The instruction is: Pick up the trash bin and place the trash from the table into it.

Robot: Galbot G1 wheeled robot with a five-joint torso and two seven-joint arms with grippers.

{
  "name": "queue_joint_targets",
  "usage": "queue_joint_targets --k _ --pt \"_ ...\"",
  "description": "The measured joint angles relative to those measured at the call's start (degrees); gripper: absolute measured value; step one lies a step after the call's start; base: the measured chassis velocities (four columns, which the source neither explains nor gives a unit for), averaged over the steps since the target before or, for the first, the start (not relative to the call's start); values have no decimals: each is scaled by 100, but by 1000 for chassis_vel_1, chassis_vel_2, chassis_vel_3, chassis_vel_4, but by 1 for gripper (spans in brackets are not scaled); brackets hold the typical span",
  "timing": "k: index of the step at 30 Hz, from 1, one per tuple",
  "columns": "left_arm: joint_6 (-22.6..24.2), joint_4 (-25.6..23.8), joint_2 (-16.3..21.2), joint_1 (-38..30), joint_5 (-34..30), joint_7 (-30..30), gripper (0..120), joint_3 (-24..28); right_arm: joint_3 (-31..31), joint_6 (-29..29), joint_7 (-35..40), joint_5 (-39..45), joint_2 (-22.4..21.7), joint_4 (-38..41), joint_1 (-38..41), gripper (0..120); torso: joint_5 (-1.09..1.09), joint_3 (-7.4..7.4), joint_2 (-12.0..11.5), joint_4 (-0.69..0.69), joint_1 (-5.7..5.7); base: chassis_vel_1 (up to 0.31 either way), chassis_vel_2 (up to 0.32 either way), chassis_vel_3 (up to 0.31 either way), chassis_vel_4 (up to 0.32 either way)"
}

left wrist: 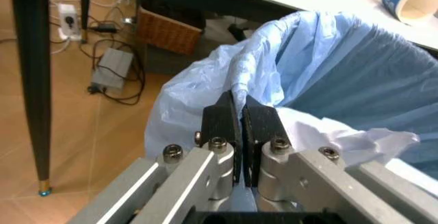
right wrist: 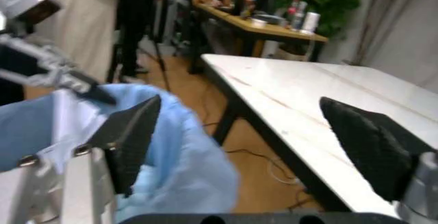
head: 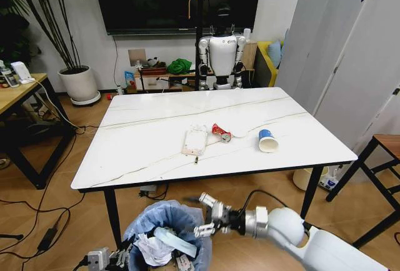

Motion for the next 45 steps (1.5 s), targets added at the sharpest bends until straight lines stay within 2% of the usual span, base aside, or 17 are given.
queue_joint_targets --k 1,5,11,16,21,23,24,27,30,35,43,45 --pt "0 0 0 0 0 0 0 0 0 0 0 0 0 0 0 86 0 0 0 0 0 0 0 0 0" --pt "41 87 315 -241 -169 -37 0 211 247 -167 540 322 -32 -99 -5 99 0 0 0 -1 0 0 0 0 0" --pt "43 165 616 -308 -246 -27 0 325 150 -450 1499 748 97 -292 179 100 0 0 0 -1 0 0 0 0 0" --pt "37 160 673 -302 -267 -9 0 327 -182 -792 2225 1002 264 -413 483 100 -1 0 0 0 0 0 0 0 0" --pt "28 123 633 -270 -277 -7 0 248 -747 -1348 3335 1157 529 -630 964 100 -1 1 0 0 0 0 0 0 0" --pt "28 121 627 -270 -277 -7 0 245 -758 -1361 3356 1162 537 -636 974 100 -1 1 0 0 0 0 0 0 0" --pt "25 107 548 -258 -267 -7 0 232 -946 -1560 3734 1287 680 -746 1158 100 0 1 0 1 0 0 0 0 0" --pt "21 107 406 -225 -200 -8 0 238 -1218 -1827 4246 1407 890 -947 1352 100 -1 1 0 1 0 0 0 0 0" --pt "21 107 371 -222 -182 -8 0 244 -1273 -1879 4357 1413 947 -1009 1384 100 0 1 0 0 0 0 0 0 0" --pt "21 82 252 -207 -141 -8 0 214 -1523 -2158 4917 1478 1332 -1357 1552 100 -1 0 0 -1 0 0 0 0 0" --pt "20 67 134 -167 -97 -2 0 164 -1834 -2236 5143 1585 1957 -1872 1923 100 -1 0 0 0 0 0 0 0 0" --pt "20 67 128 -167 -94 -1 0 164 -1844 -2236 5148 1585 1986 -1898 1940 100 -1 0 0 0 0 0 0 0 0"
